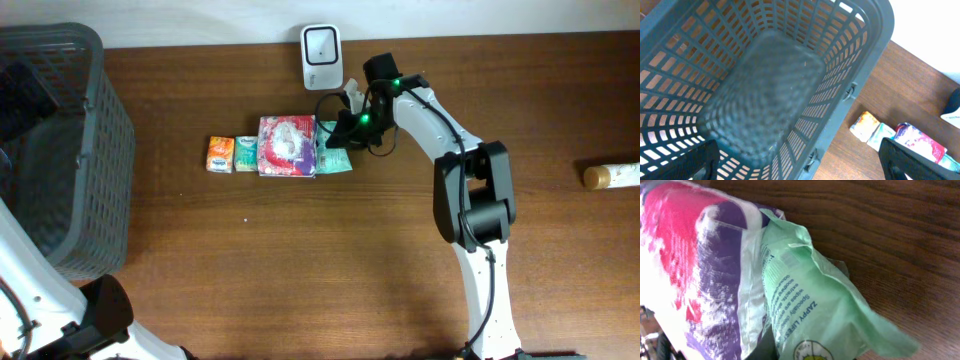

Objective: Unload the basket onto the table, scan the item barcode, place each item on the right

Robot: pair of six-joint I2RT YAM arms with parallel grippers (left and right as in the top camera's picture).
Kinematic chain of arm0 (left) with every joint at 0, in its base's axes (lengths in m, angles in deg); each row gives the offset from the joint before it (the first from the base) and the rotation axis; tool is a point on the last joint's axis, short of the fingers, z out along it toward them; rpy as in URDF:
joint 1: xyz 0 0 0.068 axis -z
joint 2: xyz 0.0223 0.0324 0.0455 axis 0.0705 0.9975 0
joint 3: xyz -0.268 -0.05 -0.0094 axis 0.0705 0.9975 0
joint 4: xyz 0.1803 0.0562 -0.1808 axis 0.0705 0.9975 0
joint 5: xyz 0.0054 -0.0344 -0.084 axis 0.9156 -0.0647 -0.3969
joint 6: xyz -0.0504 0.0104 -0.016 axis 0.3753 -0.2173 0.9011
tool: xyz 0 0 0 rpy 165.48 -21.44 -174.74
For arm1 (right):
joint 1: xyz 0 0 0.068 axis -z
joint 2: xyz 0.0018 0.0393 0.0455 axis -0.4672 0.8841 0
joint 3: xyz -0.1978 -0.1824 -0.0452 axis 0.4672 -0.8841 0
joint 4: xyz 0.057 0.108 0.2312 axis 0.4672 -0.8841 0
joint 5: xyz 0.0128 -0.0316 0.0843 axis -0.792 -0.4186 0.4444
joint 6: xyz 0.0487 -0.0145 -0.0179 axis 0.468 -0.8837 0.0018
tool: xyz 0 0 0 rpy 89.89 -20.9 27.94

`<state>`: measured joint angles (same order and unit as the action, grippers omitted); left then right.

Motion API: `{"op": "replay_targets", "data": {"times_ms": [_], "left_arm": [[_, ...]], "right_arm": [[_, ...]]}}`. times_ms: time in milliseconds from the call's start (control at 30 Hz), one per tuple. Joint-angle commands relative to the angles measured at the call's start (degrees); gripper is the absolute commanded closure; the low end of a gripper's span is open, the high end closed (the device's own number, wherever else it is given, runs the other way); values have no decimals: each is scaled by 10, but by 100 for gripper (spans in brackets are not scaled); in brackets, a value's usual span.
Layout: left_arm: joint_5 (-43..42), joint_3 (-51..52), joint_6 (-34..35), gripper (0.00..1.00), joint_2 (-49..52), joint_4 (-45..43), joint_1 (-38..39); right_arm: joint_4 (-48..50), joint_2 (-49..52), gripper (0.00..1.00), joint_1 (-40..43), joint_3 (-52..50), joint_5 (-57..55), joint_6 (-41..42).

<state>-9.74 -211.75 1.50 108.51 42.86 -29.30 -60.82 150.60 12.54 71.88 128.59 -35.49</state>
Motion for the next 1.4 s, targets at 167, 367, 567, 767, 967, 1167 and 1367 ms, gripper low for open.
{"op": "replay_targets", "data": {"times_ms": [167, 367, 567, 767, 967, 1167, 1367], "left_arm": [[-2, 1, 3, 1, 1, 0, -2], [-2, 1, 3, 1, 1, 0, -2], [-2, 1, 3, 1, 1, 0, -2], [-2, 1, 3, 1, 1, 0, -2], [-2, 1, 3, 1, 1, 0, -2], [-2, 1, 3, 1, 1, 0, -2], [-2, 1, 3, 1, 1, 0, -2]], "right_arm": [[-18, -53, 96, 63, 52, 187, -8], [-17, -146, 96, 44, 53, 188, -103], [13, -160, 96, 11, 53, 195, -198], [-24, -160, 96, 11, 53, 198, -134], [-124, -160, 96, 11, 53, 198, -132], [-209, -160, 96, 11, 53, 191, -134], [-254, -175, 96, 2, 53, 191, -221]]}}
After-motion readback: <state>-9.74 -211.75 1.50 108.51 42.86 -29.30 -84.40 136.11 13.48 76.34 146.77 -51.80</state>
